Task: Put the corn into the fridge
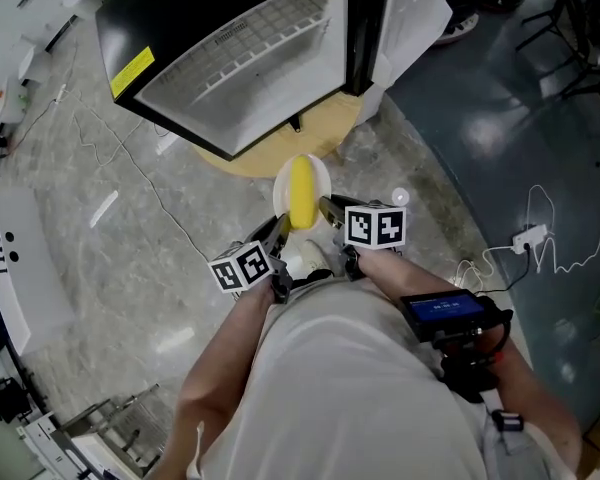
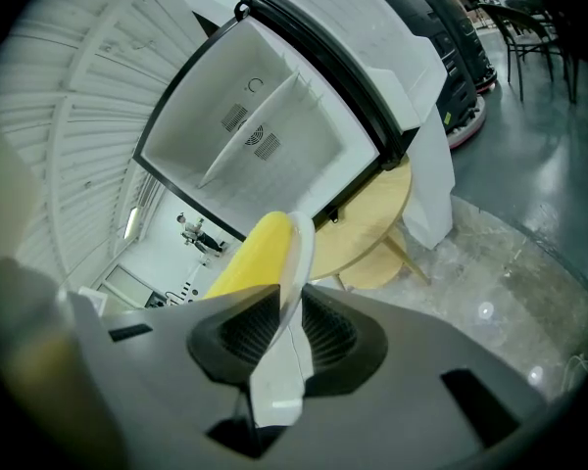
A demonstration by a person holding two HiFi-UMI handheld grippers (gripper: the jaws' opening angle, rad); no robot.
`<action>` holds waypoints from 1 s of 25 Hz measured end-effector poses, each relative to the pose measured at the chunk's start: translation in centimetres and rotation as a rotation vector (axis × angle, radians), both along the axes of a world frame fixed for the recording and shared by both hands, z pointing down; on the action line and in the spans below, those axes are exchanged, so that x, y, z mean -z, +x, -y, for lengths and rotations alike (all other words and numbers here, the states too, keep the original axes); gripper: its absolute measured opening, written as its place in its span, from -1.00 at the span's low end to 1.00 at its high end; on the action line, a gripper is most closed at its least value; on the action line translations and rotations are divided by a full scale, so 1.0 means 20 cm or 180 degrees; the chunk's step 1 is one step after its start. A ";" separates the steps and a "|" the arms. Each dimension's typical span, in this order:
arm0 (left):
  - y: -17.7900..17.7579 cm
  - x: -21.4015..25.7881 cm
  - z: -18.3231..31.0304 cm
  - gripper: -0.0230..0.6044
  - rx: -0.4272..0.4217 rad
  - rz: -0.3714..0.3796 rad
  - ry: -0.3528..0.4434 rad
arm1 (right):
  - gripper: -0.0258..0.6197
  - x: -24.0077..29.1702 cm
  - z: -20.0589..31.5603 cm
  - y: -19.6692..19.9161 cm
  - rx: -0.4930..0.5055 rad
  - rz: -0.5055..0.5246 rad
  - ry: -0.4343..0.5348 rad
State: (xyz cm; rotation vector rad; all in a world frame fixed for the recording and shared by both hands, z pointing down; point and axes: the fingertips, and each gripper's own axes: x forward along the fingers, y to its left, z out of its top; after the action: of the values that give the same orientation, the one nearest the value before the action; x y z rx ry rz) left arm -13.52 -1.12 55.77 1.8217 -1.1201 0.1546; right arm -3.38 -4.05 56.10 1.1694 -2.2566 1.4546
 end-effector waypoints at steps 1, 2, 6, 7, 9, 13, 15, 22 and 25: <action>-0.01 0.00 0.02 -0.70 -0.0027 -0.0006 -0.0004 | -0.71 0.00 0.01 0.00 -0.0023 -0.0006 -0.0003; -0.01 -0.01 0.04 -0.70 -0.0056 -0.0014 -0.0003 | -0.71 -0.01 0.03 -0.01 -0.0049 -0.0013 -0.0008; -0.02 0.00 0.10 -0.70 -0.0165 -0.0042 0.0019 | -0.71 0.00 0.08 -0.02 -0.0161 -0.0045 -0.0006; -0.03 0.01 0.12 -0.70 -0.0190 -0.0044 0.0026 | -0.71 0.00 0.09 -0.02 -0.0191 -0.0050 0.0001; -0.04 0.01 0.15 -0.70 -0.0237 -0.0051 0.0035 | -0.71 0.00 0.12 -0.03 -0.0247 -0.0055 0.0014; -0.08 0.01 0.19 -0.70 -0.0333 -0.0060 0.0036 | -0.71 0.01 0.14 -0.07 -0.0351 -0.0060 0.0018; -0.10 0.01 0.20 -0.70 -0.0366 -0.0049 0.0032 | -0.71 0.01 0.15 -0.08 -0.0383 -0.0073 0.0023; -0.14 0.02 0.23 -0.70 -0.0424 -0.0111 0.0054 | -0.71 0.02 0.17 -0.13 -0.0400 -0.0136 0.0024; -0.15 0.01 0.23 -0.70 -0.0412 -0.0138 0.0050 | -0.71 0.01 0.18 -0.14 -0.0372 -0.0174 0.0022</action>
State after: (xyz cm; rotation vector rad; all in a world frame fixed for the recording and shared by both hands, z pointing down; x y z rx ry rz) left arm -16.61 -5.69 55.52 1.9032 -0.9762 0.1817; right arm -6.22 -7.66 55.81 1.3470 -2.1919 1.4381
